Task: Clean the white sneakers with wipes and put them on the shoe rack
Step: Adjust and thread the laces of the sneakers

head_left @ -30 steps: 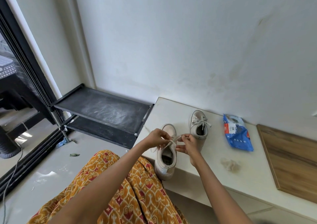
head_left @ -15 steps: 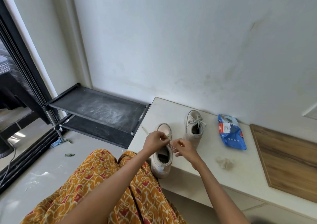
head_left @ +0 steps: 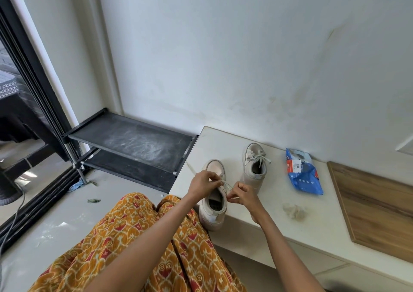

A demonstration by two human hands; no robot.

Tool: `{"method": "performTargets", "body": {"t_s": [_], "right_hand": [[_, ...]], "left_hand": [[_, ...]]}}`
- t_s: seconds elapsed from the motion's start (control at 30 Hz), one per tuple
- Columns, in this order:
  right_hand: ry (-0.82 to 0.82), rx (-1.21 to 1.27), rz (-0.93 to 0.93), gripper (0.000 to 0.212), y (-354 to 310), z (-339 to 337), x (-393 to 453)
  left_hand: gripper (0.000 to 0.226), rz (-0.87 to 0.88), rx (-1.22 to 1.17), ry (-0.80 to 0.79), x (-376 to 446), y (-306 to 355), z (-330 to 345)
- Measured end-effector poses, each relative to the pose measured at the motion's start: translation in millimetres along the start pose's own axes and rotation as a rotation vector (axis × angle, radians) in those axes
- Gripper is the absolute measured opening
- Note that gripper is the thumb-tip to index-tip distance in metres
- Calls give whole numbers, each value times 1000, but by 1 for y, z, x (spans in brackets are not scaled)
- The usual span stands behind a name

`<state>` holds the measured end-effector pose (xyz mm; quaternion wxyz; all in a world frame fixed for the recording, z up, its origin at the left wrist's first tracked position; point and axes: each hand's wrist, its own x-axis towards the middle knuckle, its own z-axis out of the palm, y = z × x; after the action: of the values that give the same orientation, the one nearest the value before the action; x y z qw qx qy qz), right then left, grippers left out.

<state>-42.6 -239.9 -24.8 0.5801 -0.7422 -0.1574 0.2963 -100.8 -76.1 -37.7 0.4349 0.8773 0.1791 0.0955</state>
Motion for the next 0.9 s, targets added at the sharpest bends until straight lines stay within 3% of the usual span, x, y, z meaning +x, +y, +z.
{"method": "performTargets", "body": {"t_s": [0.1, 0.23, 0.3, 0.37, 0.47, 0.57, 0.67, 0.77, 0.83, 0.9], "right_hand": [[-6, 9, -8, 9, 1, -5, -1], [152, -211, -206, 27, -10, -9, 5], [60, -389, -275, 31, -17, -2, 12], [-88, -502, -229, 35, -21, 7, 20], [-163, -467, -125, 31, -19, 6, 26], [-128, -432, -88, 24, -17, -1, 24], [-55, -313, -66, 19, -12, 3, 21], [-17, -172, -11, 18, -6, 7, 20], [-14, -142, 12, 15, -5, 9, 20], [-18, -154, 17, 12, -8, 10, 20]], "left_hand": [[16, 10, 2, -1, 0, 0, 0], [17, 37, 19, -21, -1, 1, -2], [17, 61, 45, -44, -2, 3, -3], [18, 73, 111, -58, -2, 5, -6], [26, 139, 359, -30, -4, 9, -11], [37, 209, 622, -19, -4, 15, -16], [41, 149, 698, -87, 7, 22, -28], [48, 22, 396, -147, 20, 27, -52], [52, -77, -41, -139, 23, 26, -70], [54, -164, -508, -30, 24, 26, -85]]}}
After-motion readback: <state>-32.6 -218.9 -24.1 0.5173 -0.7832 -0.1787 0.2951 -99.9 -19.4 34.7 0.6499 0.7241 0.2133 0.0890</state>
